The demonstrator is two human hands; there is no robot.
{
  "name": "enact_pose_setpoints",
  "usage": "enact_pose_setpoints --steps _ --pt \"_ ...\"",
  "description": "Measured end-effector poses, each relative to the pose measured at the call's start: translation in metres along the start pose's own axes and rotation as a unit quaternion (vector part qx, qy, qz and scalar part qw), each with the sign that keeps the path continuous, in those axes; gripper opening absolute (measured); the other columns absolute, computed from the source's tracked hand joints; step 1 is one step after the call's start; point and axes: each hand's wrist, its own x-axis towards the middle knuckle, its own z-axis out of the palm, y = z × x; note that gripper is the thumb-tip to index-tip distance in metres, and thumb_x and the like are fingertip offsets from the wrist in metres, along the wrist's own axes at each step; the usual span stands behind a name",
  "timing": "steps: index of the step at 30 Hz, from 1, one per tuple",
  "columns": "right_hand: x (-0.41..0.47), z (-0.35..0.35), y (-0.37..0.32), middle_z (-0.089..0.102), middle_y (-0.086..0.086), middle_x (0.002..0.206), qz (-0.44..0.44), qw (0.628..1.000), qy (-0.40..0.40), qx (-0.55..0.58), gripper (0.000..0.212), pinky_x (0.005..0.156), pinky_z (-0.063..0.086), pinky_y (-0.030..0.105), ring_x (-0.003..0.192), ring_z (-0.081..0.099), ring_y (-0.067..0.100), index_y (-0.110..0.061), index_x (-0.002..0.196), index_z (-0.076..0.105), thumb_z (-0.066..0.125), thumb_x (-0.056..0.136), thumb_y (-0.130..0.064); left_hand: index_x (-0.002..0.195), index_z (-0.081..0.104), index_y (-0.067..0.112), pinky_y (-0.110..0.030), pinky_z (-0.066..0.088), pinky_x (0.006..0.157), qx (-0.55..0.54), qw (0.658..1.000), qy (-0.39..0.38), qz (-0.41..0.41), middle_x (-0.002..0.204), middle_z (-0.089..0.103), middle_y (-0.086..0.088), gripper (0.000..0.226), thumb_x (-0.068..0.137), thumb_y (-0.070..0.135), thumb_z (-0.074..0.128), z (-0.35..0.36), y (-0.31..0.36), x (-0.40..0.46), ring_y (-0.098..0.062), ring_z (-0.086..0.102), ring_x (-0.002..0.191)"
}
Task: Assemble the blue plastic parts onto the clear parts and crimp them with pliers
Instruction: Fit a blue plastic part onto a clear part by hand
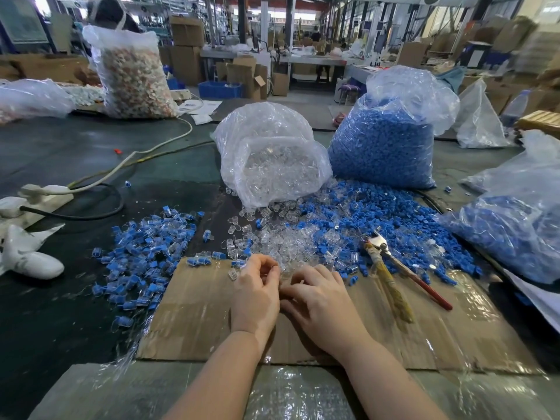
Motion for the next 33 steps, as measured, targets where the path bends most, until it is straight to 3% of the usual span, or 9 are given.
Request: enact_pose_setpoints --steps 7,10,16,19,21,24,28,33 --pt "-0.003 0.005 0.004 0.063 0.003 0.088 0.057 0.998 0.038 0.017 0.009 0.073 0.047 0.037 0.081 0.056 0.026 -0.012 0.078 0.066 0.068 0.082 -0.019 0.077 0.053 0.031 -0.001 0.039 0.062 0.020 1.000 -0.017 0.013 0.076 0.059 0.010 0.023 0.089 0.011 0.059 0.000 0.002 -0.001 0.003 0.053 0.068" --pt "-0.003 0.005 0.007 0.063 0.002 0.084 0.083 0.993 0.079 0.038 0.008 0.070 0.048 0.033 0.078 0.059 0.024 -0.011 0.083 0.069 0.074 0.077 -0.010 0.078 0.055 0.029 -0.001 0.038 0.063 0.026 0.999 -0.034 0.022 0.079 0.060 0.008 0.021 0.088 0.012 0.060 0.000 0.001 -0.001 0.002 0.054 0.071" --pt "-0.005 0.001 0.010 0.059 0.002 0.087 0.137 0.977 0.113 0.121 0.009 0.069 0.043 0.029 0.082 0.056 0.020 -0.012 0.088 0.070 0.068 0.083 -0.019 0.099 0.064 0.033 -0.007 0.042 0.066 0.077 0.993 -0.071 0.060 0.083 0.060 0.018 0.020 0.089 0.016 0.060 0.001 -0.002 -0.002 0.004 0.056 0.076" --pt "-0.006 0.002 0.011 0.061 -0.001 0.085 0.147 0.975 0.116 0.118 0.001 0.071 0.043 0.030 0.082 0.057 0.021 -0.013 0.086 0.066 0.065 0.086 -0.013 0.095 0.065 0.037 -0.021 0.049 0.073 0.100 0.988 -0.089 0.074 0.085 0.063 0.017 0.021 0.089 0.017 0.060 0.001 -0.001 -0.002 -0.002 0.059 0.077" --pt "-0.006 0.001 0.011 0.062 -0.004 0.083 0.162 0.973 0.114 0.122 0.003 0.071 0.041 0.028 0.081 0.056 0.018 -0.015 0.085 0.064 0.062 0.088 -0.014 0.089 0.061 0.042 -0.023 0.050 0.074 0.106 0.987 -0.101 0.073 0.084 0.065 0.016 0.024 0.089 0.019 0.061 0.000 -0.001 -0.003 -0.001 0.060 0.076" --pt "-0.006 -0.001 0.012 0.057 -0.008 0.082 0.171 0.966 0.142 0.132 0.005 0.073 0.040 0.024 0.082 0.053 0.015 -0.014 0.082 0.063 0.064 0.086 -0.012 0.085 0.058 0.046 -0.017 0.049 0.069 0.114 0.985 -0.113 0.067 0.078 0.064 0.020 0.025 0.089 0.021 0.061 -0.001 0.000 -0.004 0.005 0.058 0.073" --pt "-0.007 -0.001 0.015 0.064 -0.009 0.076 0.219 0.934 0.149 0.241 0.008 0.071 0.050 0.034 0.075 0.062 0.013 -0.016 0.080 0.063 0.065 0.086 -0.010 0.084 0.057 0.046 -0.007 0.043 0.065 0.115 0.983 -0.127 0.067 0.075 0.061 0.023 0.025 0.089 0.021 0.061 -0.002 0.002 -0.005 0.009 0.056 0.074" --pt "-0.006 -0.002 0.013 0.067 -0.013 0.067 0.234 0.913 0.128 0.310 0.019 0.059 0.047 0.011 0.063 0.062 -0.002 -0.024 0.076 0.063 0.067 0.084 -0.007 0.080 0.057 0.043 -0.013 0.049 0.071 0.092 0.986 -0.134 0.048 0.074 0.064 0.022 0.026 0.089 0.018 0.060 -0.002 0.002 -0.005 0.010 0.060 0.074"
